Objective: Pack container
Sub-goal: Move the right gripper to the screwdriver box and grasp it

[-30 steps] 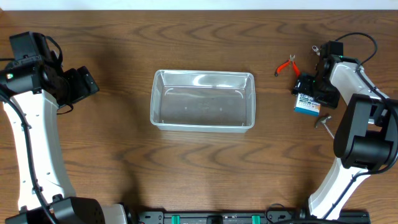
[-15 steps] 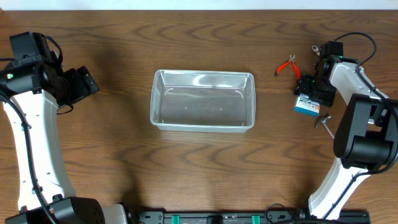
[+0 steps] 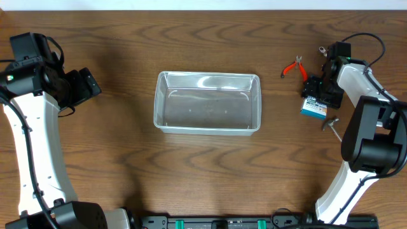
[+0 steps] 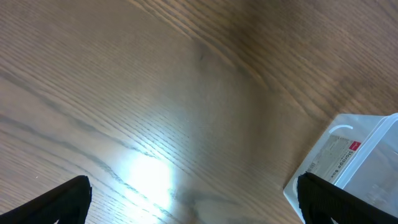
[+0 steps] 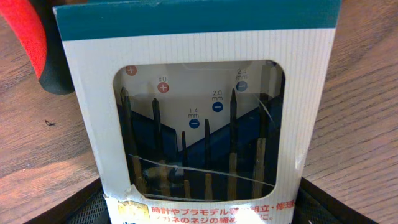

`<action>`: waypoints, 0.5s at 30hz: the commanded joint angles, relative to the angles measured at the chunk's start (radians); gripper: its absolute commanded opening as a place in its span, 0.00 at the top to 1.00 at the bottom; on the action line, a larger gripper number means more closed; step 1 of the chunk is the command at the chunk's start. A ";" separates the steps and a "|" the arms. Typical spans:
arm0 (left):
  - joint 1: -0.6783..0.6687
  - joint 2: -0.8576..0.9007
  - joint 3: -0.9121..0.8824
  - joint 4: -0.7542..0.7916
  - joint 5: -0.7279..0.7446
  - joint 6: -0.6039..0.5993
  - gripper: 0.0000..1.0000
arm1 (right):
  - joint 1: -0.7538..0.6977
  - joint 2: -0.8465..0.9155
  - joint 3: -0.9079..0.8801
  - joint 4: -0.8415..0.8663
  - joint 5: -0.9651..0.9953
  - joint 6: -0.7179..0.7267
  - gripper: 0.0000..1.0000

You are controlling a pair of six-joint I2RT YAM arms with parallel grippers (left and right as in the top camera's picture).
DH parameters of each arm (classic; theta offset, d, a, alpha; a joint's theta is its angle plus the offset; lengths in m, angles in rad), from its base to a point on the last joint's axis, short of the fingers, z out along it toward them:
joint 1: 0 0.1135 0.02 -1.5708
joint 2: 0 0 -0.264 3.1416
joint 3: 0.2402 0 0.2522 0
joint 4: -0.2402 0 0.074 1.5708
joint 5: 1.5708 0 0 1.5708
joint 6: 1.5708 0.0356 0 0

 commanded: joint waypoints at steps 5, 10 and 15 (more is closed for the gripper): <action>0.003 0.002 0.011 -0.006 -0.001 -0.017 0.02 | -0.006 0.035 -0.035 -0.009 0.036 -0.005 0.35; 0.003 0.002 0.011 -0.006 -0.001 -0.017 0.02 | -0.006 0.035 -0.034 -0.009 0.036 -0.005 0.35; 0.003 0.002 0.011 -0.005 -0.001 -0.017 0.02 | -0.006 0.035 -0.034 -0.010 0.036 -0.005 0.37</action>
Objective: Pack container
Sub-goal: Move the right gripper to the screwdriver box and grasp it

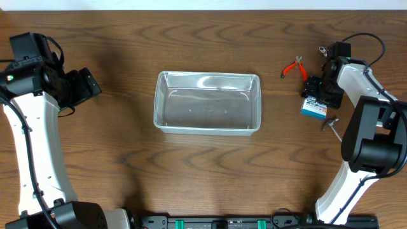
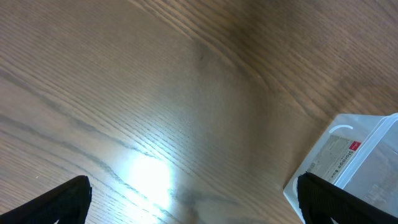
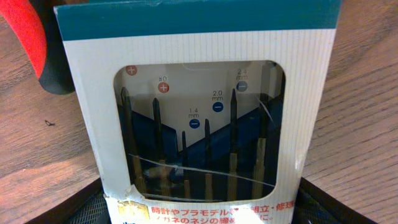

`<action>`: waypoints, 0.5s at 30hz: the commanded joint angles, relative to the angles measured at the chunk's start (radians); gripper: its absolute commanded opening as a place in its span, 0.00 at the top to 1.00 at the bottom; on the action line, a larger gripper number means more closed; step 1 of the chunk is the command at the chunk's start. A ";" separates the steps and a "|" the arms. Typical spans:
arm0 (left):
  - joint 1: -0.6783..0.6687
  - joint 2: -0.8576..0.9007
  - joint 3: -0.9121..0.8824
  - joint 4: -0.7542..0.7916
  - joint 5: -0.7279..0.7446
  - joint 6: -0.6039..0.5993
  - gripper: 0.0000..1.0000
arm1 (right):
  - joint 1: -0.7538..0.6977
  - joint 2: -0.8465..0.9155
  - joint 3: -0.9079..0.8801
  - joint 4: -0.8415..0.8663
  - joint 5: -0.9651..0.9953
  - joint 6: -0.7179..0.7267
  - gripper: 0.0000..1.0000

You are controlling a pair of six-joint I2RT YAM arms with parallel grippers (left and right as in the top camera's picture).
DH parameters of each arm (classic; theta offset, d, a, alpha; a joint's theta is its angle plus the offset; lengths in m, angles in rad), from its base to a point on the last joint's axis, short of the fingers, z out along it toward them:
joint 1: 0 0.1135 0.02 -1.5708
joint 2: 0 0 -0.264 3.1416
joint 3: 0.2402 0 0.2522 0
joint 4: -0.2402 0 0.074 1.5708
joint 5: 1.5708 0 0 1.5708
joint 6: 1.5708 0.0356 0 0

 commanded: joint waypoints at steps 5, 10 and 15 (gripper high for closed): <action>0.003 0.002 0.011 -0.005 -0.001 -0.017 0.02 | 0.000 0.029 -0.034 -0.012 0.036 -0.005 0.44; 0.003 0.002 0.011 -0.006 -0.001 -0.017 0.02 | 0.010 -0.004 -0.033 -0.010 0.036 -0.005 0.44; 0.003 0.002 0.011 -0.006 -0.001 -0.017 0.02 | 0.012 -0.056 -0.032 -0.008 0.036 -0.005 0.46</action>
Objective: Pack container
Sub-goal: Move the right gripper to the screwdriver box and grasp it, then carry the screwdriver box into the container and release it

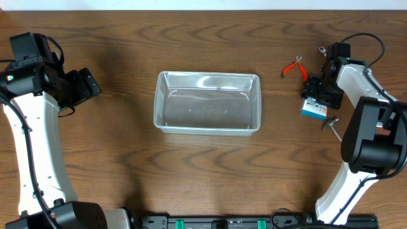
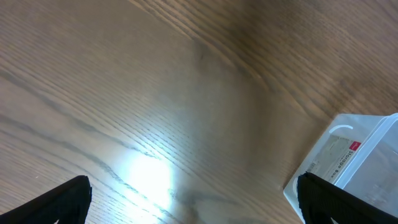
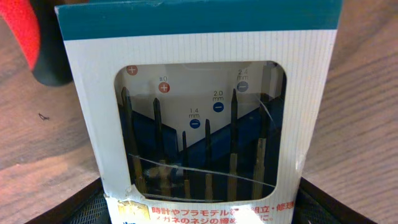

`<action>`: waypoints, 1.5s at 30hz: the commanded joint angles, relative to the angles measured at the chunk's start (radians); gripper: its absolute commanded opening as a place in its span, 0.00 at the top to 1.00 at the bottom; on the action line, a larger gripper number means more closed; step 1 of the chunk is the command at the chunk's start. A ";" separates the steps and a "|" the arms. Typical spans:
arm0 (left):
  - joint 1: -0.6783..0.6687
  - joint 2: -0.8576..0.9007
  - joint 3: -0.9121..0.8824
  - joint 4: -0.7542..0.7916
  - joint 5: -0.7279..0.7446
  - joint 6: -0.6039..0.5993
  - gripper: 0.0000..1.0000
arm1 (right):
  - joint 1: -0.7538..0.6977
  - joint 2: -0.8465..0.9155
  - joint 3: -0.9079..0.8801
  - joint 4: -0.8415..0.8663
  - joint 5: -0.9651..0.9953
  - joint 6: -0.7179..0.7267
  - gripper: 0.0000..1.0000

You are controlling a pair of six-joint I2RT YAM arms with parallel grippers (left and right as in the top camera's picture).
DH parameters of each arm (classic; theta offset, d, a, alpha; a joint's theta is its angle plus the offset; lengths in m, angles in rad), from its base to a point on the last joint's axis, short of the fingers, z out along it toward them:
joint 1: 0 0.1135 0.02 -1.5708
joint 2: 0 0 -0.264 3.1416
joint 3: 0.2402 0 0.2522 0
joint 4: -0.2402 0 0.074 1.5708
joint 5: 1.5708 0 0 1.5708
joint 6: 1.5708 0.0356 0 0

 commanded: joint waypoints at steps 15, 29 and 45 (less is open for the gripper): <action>0.003 0.002 0.011 -0.005 -0.001 -0.017 0.02 | 0.032 -0.237 -0.018 0.013 -0.010 -0.089 0.53; 0.003 0.002 0.011 -0.025 -0.001 -0.017 0.02 | 0.470 -0.384 0.262 -0.075 -0.098 -0.495 0.84; 0.003 0.002 0.011 -0.024 -0.001 -0.017 0.02 | 0.803 -0.183 0.286 -0.025 -0.110 -0.662 0.95</action>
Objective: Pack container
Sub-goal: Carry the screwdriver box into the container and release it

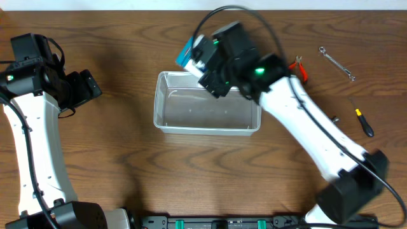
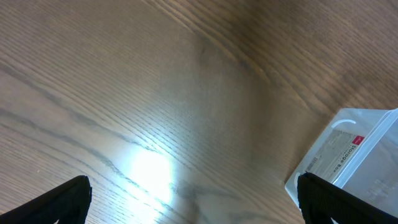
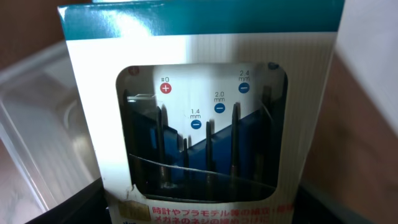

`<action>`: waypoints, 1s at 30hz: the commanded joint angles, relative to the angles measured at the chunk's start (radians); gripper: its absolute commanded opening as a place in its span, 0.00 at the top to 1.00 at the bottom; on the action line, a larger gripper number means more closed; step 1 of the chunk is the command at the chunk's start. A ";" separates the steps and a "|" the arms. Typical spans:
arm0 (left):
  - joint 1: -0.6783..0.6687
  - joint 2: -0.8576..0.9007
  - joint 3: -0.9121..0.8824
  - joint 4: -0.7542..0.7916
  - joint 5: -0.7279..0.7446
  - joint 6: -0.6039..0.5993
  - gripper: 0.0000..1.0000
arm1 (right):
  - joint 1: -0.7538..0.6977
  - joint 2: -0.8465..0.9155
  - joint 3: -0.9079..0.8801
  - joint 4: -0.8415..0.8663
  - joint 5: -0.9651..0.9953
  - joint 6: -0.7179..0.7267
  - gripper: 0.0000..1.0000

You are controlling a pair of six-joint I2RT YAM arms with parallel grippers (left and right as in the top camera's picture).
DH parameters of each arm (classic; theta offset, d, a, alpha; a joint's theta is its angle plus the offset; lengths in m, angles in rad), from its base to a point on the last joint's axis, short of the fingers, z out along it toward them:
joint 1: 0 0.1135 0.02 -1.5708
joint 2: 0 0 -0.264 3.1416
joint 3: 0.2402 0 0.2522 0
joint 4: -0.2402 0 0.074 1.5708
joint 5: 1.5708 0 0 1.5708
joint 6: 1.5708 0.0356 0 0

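A clear plastic container [image 1: 208, 102] stands mid-table, with nothing inside that I can see. My right gripper [image 1: 213, 63] is shut on a boxed screwdriver set [image 1: 189, 51], white card with a teal top, held in the air over the container's far left corner. In the right wrist view the screwdriver set [image 3: 202, 118] fills the frame between my gripper [image 3: 202, 208] fingers, with the container [image 3: 31, 124] wall below at left. My left gripper [image 1: 86, 86] hangs open over bare wood at the left, its fingertips [image 2: 68, 199] wide apart; the container [image 2: 348, 155] corner shows at right.
Red-handled pliers [image 1: 297, 67] lie right of the container, partly under my right arm. A silver wrench [image 1: 337, 62] lies at the far right and a small yellow-tipped screwdriver [image 1: 364, 121] nearer the right edge.
My right gripper and the screwdriver set were at the table's far right by the pliers; they are now up over the container's far left corner. The left arm has hardly moved.
At the first two moments my right gripper was on the screwdriver set at the far right beside the pliers, the left gripper open at the left. Then the wood behind the box looked blurred. Now the box is held above the container.
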 commanded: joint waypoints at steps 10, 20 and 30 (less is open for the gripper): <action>0.003 0.002 0.011 -0.008 -0.001 -0.017 0.02 | 0.039 0.278 0.013 -0.062 -0.014 -0.045 0.93; 0.003 0.002 0.011 -0.008 -0.002 -0.016 0.02 | 0.034 0.396 0.013 -0.101 -0.015 -0.093 0.81; 0.003 0.002 0.011 -0.008 -0.002 -0.016 0.02 | 0.033 0.364 0.114 -0.215 -0.014 -0.093 0.19</action>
